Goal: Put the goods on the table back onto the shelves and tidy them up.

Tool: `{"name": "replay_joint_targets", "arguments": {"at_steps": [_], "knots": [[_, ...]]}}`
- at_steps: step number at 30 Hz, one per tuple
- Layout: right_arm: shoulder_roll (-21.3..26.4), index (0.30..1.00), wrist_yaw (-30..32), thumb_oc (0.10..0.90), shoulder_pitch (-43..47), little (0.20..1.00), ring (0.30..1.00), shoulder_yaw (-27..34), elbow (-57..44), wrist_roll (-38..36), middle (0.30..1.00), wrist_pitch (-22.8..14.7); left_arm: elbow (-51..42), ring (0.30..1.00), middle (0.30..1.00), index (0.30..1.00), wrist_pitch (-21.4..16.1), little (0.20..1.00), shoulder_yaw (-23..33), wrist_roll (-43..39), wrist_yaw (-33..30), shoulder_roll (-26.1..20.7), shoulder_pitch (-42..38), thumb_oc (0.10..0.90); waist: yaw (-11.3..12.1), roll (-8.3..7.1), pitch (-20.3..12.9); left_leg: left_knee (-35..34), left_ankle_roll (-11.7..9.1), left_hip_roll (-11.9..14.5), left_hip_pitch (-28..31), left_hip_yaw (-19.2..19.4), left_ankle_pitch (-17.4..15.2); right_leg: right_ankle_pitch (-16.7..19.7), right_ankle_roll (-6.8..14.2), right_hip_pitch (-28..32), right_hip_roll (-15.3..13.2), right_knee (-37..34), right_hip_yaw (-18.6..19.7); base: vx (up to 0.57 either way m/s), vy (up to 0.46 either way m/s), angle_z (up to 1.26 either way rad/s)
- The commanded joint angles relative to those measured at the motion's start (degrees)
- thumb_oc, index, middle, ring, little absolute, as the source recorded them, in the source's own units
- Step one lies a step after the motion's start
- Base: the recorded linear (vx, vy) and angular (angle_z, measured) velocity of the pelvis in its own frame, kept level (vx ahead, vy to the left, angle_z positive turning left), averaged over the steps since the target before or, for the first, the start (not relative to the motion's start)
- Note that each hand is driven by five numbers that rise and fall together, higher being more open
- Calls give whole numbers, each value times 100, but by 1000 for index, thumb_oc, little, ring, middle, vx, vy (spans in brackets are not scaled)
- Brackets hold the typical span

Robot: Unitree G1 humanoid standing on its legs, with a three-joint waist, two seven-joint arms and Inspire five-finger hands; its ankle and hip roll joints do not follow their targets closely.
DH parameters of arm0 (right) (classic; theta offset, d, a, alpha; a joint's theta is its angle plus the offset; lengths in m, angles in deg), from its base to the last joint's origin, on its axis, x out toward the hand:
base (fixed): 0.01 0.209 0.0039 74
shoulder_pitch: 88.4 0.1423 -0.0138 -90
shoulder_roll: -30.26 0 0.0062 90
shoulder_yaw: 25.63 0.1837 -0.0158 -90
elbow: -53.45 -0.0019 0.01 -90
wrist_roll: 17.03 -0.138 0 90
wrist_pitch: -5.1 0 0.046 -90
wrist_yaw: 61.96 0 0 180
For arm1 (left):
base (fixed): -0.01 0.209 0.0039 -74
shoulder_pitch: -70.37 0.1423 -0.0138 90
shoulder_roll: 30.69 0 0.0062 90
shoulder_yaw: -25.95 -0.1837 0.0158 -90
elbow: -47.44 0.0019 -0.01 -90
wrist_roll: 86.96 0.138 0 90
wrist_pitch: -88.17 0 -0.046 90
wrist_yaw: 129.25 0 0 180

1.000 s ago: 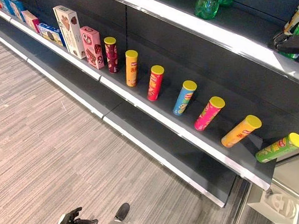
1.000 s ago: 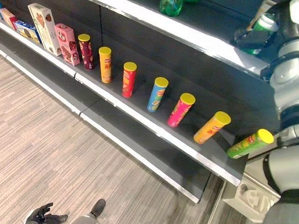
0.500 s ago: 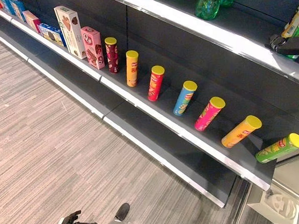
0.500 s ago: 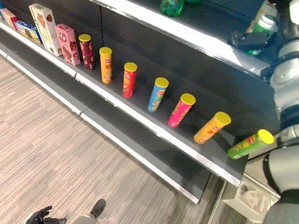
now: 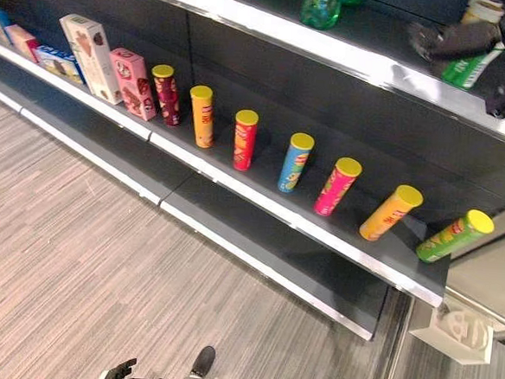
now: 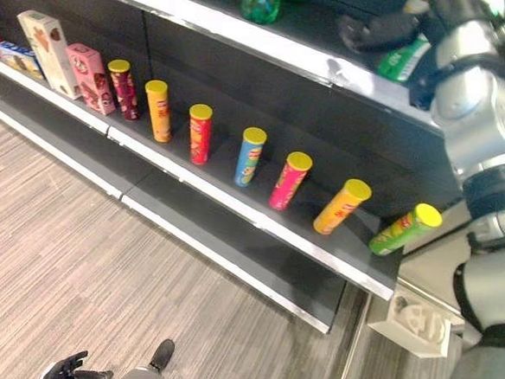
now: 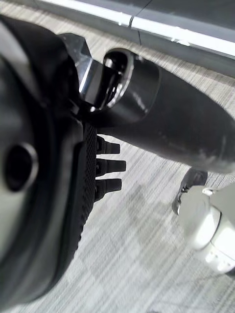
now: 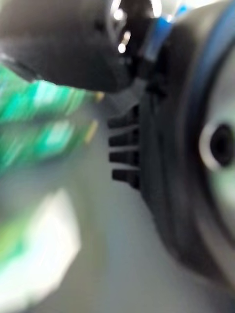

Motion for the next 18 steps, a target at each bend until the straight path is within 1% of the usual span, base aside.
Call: {"name": "replay_joint_targets", "arguments": {"at_steps": [1, 2, 3, 8, 9, 10, 13, 16, 17, 18], "knots": [[-63, 900, 372, 800, -223, 900, 900, 816, -1225, -376, 900, -630, 167, 900, 900, 900, -73, 900, 90, 242, -225, -246, -292, 800, -250, -207, -388, 9, 81, 58, 445, 969, -1056, -484, -27, -118, -48, 145, 716, -19, 19, -52], [-63, 900, 350, 800, -345, 900, 900, 934, -1289, -374, 900, -612, 169, 900, 900, 900, -75, 900, 77, 244, -223, -284, -285, 800, -212, -241, -397, 9, 81, 63, 452, 993, -1061, -482, -28, -125, -46, 146, 740, -29, 19, -69], [-245, 900, 164, 800, -584, 900, 900, 1054, -1625, -676, 900, -741, 174, 900, 900, 900, -59, 900, 85, 283, -213, -260, -297, 800, -272, -229, -410, 9, 89, 71, 484, 1080, -1080, -464, -23, -143, -43, 140, 838, -15, 8, -68], [-244, 900, 160, 800, -619, 900, 900, 1086, -1640, -674, 900, -737, 173, 900, 900, 900, -59, 900, 78, 283, -213, -271, -296, 800, -256, -240, -413, 9, 89, 72, 486, 1088, -1081, -464, -23, -147, -43, 140, 847, -8, 3, -30], [-586, 900, -247, 800, -960, 900, 900, 1119, -2209, -1259, 900, -980, 168, 900, 900, 900, -79, 900, 95, 371, -198, -218, -308, 800, -391, -196, -417, 9, 104, 124, 611, 1275, -1135, -452, -24, -176, -22, 152, 1053, -51, 20, -3], [-757, 900, -520, 800, -1207, 900, 900, 1114, -2482, -1578, 900, -1080, 145, 900, 900, 900, -89, 900, 72, 431, -193, -203, -310, 800, -454, -191, -422, 9, 117, 132, 622, 1360, -1121, -420, -16, -227, -20, 166, 1147, -50, 21, -3], [-758, 900, -540, 800, -1266, 900, 900, 1167, -2515, -1587, 900, -1068, 143, 900, 900, 900, -90, 900, 62, 433, -193, -220, -301, 800, -421, -206, -439, 9, 118, 135, 620, 1385, -1125, -420, -16, -246, -19, 173, 1174, -8, 5, -42], [-758, 900, -540, 800, -1266, 900, 900, 1167, -2515, -1587, 900, -1068, 143, 900, 900, 900, -90, 900, 62, 433, -193, -220, -301, 800, -421, -206, -439, 9, 118, 135, 620, 1385, -1125, -420, -16, -246, -19, 173, 1174, -15, 4, -2], [-1231, 900, -1392, 800, -1864, 900, 900, 909, -3107, -2650, 900, -1219, 33, 900, 900, 900, -127, 900, 69, 482, -121, -183, -297, 800, -590, -153, -427, 9, 128, 199, 775, 1686, -1172, -387, -12, -313, 20, 181, 1482, -118, 44, 2], [-2514, 900, -2449, 800, -3493, 900, 900, 523, -2912, -3974, 900, -931, -283, 900, 900, 900, -148, 900, -21, 635, 5, -41, -222, 800, -739, -36, -379, 9, 159, 255, 928, 2112, -1198, -301, 2, -449, 51, 176, 1880, -178, 67, -18]]}}
